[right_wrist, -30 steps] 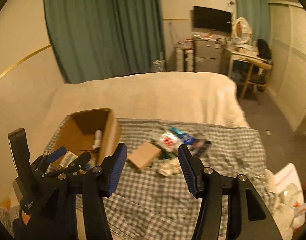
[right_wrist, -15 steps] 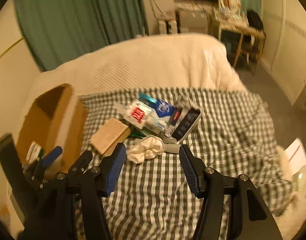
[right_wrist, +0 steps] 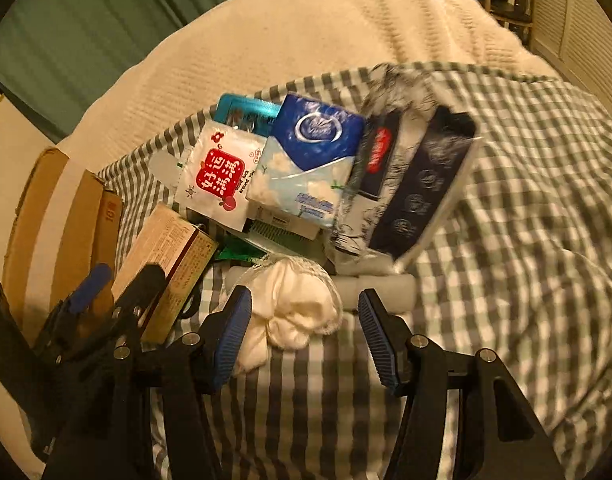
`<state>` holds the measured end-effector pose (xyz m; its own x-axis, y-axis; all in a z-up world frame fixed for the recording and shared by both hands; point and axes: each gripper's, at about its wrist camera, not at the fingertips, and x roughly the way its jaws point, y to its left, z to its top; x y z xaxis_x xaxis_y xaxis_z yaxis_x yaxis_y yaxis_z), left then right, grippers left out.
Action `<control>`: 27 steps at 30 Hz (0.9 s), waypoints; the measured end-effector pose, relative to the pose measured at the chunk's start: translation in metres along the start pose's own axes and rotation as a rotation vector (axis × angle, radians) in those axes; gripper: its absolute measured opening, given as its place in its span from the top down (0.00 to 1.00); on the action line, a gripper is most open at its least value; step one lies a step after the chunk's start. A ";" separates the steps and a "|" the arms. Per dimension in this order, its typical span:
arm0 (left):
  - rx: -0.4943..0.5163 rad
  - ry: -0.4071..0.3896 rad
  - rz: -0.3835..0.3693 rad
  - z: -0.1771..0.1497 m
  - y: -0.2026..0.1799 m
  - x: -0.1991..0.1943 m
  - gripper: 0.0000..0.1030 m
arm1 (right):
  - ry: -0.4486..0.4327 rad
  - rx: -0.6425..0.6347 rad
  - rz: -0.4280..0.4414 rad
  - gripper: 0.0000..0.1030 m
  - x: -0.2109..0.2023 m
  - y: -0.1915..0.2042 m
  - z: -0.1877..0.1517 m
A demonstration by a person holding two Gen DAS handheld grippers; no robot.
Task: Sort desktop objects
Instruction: 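Grasp the brown leaflet card with left tool while right grasps the white lace cloth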
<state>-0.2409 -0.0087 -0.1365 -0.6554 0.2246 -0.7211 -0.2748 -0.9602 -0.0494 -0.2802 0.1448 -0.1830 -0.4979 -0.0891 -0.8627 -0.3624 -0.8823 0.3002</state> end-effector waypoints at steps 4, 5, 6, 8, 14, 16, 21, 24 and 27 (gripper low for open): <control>0.035 0.005 0.025 -0.004 -0.002 0.004 0.12 | 0.025 0.063 0.047 0.47 0.011 -0.008 -0.003; 0.034 0.007 0.024 -0.005 -0.002 0.005 0.12 | 0.027 0.061 0.051 0.48 0.013 -0.009 -0.003; 0.033 0.006 0.021 -0.005 -0.001 0.005 0.12 | 0.029 0.057 0.056 0.53 0.012 -0.009 -0.005; 0.035 0.004 0.028 -0.004 0.000 0.008 0.12 | 0.036 0.058 0.073 0.61 0.010 -0.010 -0.006; 0.065 0.011 0.026 -0.008 -0.006 0.016 0.13 | 0.057 0.059 0.101 0.79 0.013 -0.013 -0.008; 0.045 0.014 -0.012 -0.009 -0.004 0.013 0.14 | 0.053 0.035 0.092 0.86 0.011 -0.013 -0.008; 0.022 0.037 -0.083 -0.019 -0.014 -0.004 0.15 | 0.039 -0.010 0.062 0.89 -0.002 -0.012 -0.003; 0.059 0.042 -0.114 -0.026 -0.029 -0.020 0.15 | 0.031 -0.049 0.038 0.89 -0.014 -0.010 -0.001; 0.032 0.038 -0.113 -0.024 -0.028 -0.027 0.15 | 0.023 -0.111 0.005 0.90 -0.030 -0.007 -0.003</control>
<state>-0.1992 0.0078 -0.1325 -0.5920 0.3236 -0.7382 -0.3680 -0.9233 -0.1097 -0.2605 0.1525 -0.1609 -0.4804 -0.1028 -0.8710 -0.2701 -0.9275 0.2584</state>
